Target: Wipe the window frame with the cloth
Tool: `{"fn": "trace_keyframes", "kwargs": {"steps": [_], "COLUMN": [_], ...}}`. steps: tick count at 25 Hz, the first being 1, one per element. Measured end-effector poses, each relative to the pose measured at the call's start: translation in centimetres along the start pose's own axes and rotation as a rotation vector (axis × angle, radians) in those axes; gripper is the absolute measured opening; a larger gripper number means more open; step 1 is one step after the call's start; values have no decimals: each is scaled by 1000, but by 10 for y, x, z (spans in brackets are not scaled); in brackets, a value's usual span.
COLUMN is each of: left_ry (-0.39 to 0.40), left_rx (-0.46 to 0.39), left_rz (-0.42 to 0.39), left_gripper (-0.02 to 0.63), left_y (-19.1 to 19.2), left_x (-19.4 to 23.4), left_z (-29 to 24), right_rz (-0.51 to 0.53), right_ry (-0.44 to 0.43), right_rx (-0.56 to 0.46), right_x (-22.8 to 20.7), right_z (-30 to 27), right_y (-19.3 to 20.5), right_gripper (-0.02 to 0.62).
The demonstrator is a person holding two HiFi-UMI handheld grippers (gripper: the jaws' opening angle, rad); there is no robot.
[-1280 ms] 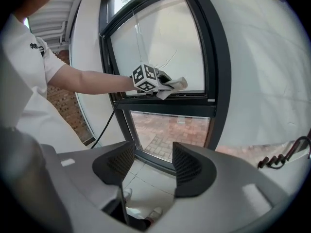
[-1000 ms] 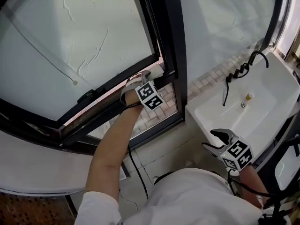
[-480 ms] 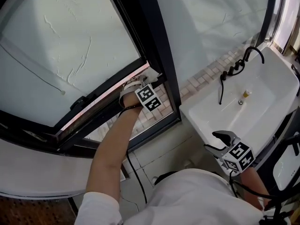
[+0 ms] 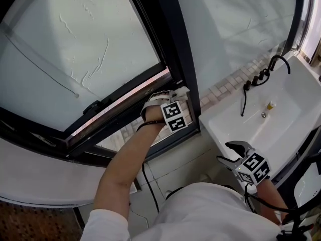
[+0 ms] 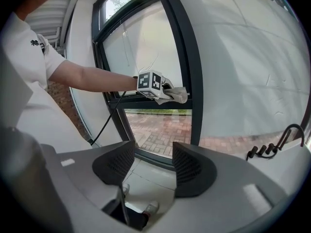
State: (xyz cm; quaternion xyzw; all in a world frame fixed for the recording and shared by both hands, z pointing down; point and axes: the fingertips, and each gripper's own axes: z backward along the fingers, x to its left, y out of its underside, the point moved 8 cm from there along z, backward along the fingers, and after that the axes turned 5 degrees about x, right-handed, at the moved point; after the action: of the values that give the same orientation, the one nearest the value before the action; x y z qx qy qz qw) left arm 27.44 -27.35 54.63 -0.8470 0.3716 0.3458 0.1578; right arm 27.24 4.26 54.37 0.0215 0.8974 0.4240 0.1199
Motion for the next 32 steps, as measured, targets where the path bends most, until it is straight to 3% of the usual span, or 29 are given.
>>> {"fn": "trace_keyframes", "kwargs": {"steps": [6, 14, 19, 22, 28, 32], "left_ry": [-83, -328, -511, -574, -678, -748], "left_rx": [-95, -132, -77, -49, -32, -8], "left_rz": [-3, -48, -42, -10, 40, 72], "left_gripper": [100, 100, 100, 100, 100, 100], "left_y": [0, 46, 77, 86, 70, 60], "left_x": [22, 146, 247, 298, 386, 428], "left_z": [51, 175, 248, 281, 339, 377], "right_rz": [27, 37, 57, 72, 72, 151], "right_ry": [-13, -36, -41, -43, -25, -32], "right_rx": [-4, -23, -37, -38, -20, 58], "right_x": [9, 29, 30, 28, 5, -2], "right_z": [-18, -44, -59, -62, -52, -49], "right_y": [-11, -28, -42, -49, -52, -55], "right_gripper": [245, 245, 245, 245, 245, 245]}}
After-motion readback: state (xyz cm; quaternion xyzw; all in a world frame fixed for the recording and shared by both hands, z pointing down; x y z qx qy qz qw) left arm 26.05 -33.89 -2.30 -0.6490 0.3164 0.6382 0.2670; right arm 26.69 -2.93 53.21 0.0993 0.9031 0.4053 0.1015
